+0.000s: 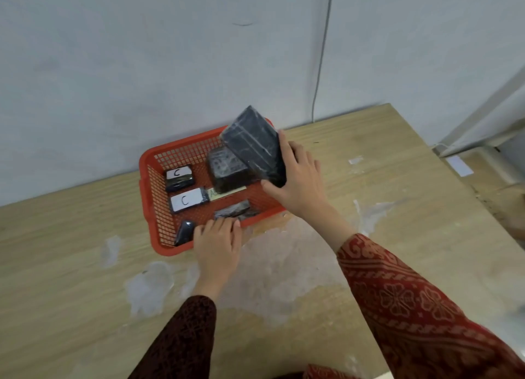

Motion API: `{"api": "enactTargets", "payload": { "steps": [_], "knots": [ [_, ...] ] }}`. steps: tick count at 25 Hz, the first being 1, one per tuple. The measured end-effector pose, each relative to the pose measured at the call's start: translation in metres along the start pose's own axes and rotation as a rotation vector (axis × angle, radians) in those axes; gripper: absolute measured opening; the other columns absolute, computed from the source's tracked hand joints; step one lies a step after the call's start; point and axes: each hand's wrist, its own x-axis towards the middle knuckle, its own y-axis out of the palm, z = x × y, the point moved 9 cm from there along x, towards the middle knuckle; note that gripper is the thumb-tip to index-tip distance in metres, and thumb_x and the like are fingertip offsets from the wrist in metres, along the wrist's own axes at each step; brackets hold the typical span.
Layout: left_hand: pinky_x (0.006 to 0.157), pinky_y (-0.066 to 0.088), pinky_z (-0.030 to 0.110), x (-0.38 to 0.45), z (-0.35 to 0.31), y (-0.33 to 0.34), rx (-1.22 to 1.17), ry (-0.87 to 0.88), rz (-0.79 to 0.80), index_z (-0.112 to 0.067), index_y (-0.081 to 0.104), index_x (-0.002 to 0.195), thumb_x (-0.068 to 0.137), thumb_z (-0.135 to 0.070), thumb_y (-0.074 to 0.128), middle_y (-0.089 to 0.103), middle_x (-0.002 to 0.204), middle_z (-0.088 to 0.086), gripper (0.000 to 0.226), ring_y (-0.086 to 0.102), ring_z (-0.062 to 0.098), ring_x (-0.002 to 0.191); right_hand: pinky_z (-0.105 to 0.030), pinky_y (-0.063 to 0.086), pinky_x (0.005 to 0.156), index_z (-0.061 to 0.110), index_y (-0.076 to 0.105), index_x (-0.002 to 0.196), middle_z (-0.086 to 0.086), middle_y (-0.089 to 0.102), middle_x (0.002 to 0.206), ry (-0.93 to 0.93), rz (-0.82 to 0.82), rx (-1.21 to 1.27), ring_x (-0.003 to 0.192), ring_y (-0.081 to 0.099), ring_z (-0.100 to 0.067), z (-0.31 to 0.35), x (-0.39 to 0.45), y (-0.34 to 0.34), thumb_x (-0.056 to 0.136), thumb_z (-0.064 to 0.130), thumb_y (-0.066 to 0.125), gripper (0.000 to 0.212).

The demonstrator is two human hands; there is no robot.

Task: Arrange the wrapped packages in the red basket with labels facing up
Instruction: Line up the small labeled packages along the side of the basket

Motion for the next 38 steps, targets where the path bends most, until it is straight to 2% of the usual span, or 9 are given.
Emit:
{"api": "enactTargets", "payload": {
  "steps": [3, 7, 15, 17, 21, 25, 29, 32, 38],
  "knots": [
    [0.069, 0.037, 0.037, -0.002, -0.003, 0.004, 0.07, 0.007, 0.014, -0.011, 0.067, 0.084, 0.097, -0.029, 0.038, 0.068, 0.077, 0.003, 0.037, 0.059, 0.025, 0.073, -0.046, 0.035, 0.099, 0.023, 0.015, 0.15, -0.01, 0.041, 0.14, 0.244, 0.021, 0.014, 0.123, 0.042, -0.031, -0.071, -0.036, -0.01, 0.081, 0.052, 0.058, 0.087],
    [0.067, 0.033, 0.037, -0.003, -0.006, 0.001, 0.083, 0.004, -0.046, -0.01, 0.066, 0.083, 0.097, -0.029, 0.037, 0.066, 0.075, 0.003, 0.037, 0.057, 0.025, 0.071, -0.05, 0.029, 0.107, 0.027, 0.013, 0.151, -0.015, 0.029, 0.15, 0.569, 0.211, -0.028, 0.132, 0.034, -0.036, -0.147, -0.098, 0.019, 0.088, 0.055, 0.05, 0.078],
    [0.067, 0.032, 0.036, -0.004, -0.003, 0.002, 0.085, 0.011, -0.087, -0.011, 0.065, 0.083, 0.097, -0.029, 0.036, 0.064, 0.075, 0.003, 0.038, 0.055, 0.023, 0.071, -0.051, 0.023, 0.111, 0.024, 0.016, 0.15, -0.014, 0.021, 0.155, 0.601, 0.314, -0.154, 0.141, 0.022, -0.034, -0.154, -0.124, 0.046, 0.088, 0.051, 0.053, 0.076],
    [0.068, 0.032, 0.035, -0.004, -0.001, 0.002, 0.056, -0.003, -0.049, -0.012, 0.067, 0.084, 0.097, -0.031, 0.035, 0.065, 0.076, 0.001, 0.039, 0.056, 0.022, 0.072, -0.053, 0.022, 0.113, 0.017, 0.026, 0.147, -0.016, 0.023, 0.154, 0.521, 0.195, -0.091, 0.142, 0.02, -0.035, -0.136, -0.106, 0.034, 0.091, 0.038, 0.055, 0.066],
    [0.072, 0.035, 0.034, -0.003, 0.007, -0.001, -0.112, -0.02, 0.042, -0.015, 0.069, 0.094, 0.097, -0.029, 0.04, 0.068, 0.085, -0.002, 0.032, 0.058, 0.019, 0.08, -0.045, 0.04, 0.101, 0.006, 0.058, 0.119, -0.016, 0.056, 0.126, -0.002, -0.057, 0.111, 0.119, 0.049, -0.033, -0.042, -0.049, 0.011, 0.087, 0.011, 0.062, 0.033],
    [0.077, 0.045, 0.039, -0.001, 0.026, -0.015, -0.3, -0.036, 0.064, -0.012, 0.068, 0.102, 0.092, -0.015, 0.055, 0.066, 0.097, 0.002, 0.017, 0.061, 0.022, 0.087, -0.039, 0.052, 0.079, 0.014, 0.059, 0.113, -0.007, 0.064, 0.103, -0.21, 0.381, 0.145, 0.097, 0.06, -0.025, 0.029, -0.009, 0.077, 0.089, 0.019, 0.059, 0.025],
    [0.092, 0.044, 0.044, -0.005, 0.08, -0.046, -0.169, -0.149, -0.119, -0.006, 0.067, 0.106, 0.087, -0.007, 0.06, 0.062, 0.113, 0.012, 0.02, 0.056, 0.031, 0.108, -0.042, 0.051, 0.085, 0.016, 0.057, 0.118, -0.009, 0.059, 0.111, -0.302, 0.724, -0.073, 0.107, 0.055, -0.028, 0.046, 0.001, 0.143, 0.086, 0.022, 0.062, 0.033],
    [0.11, 0.032, 0.048, -0.008, 0.113, -0.045, -0.148, -0.29, -0.137, -0.007, 0.06, 0.121, 0.089, -0.01, 0.059, 0.046, 0.14, 0.017, 0.033, 0.037, 0.033, 0.134, -0.038, 0.05, 0.084, 0.023, 0.062, 0.109, -0.006, 0.062, 0.112, -0.348, 0.832, -0.072, 0.104, 0.058, -0.025, 0.048, 0.005, 0.165, 0.082, 0.017, 0.068, 0.029],
    [0.115, 0.024, 0.033, -0.013, 0.122, -0.026, -0.313, -0.331, -0.163, -0.012, 0.044, 0.139, 0.097, -0.025, 0.042, 0.022, 0.158, 0.006, 0.044, 0.02, 0.018, 0.145, -0.03, 0.048, 0.075, 0.02, 0.061, 0.105, -0.002, 0.063, 0.106, -0.251, 0.962, 0.001, 0.091, 0.056, -0.016, 0.037, 0.012, 0.192, 0.073, 0.02, 0.08, 0.038]
  ]
}}
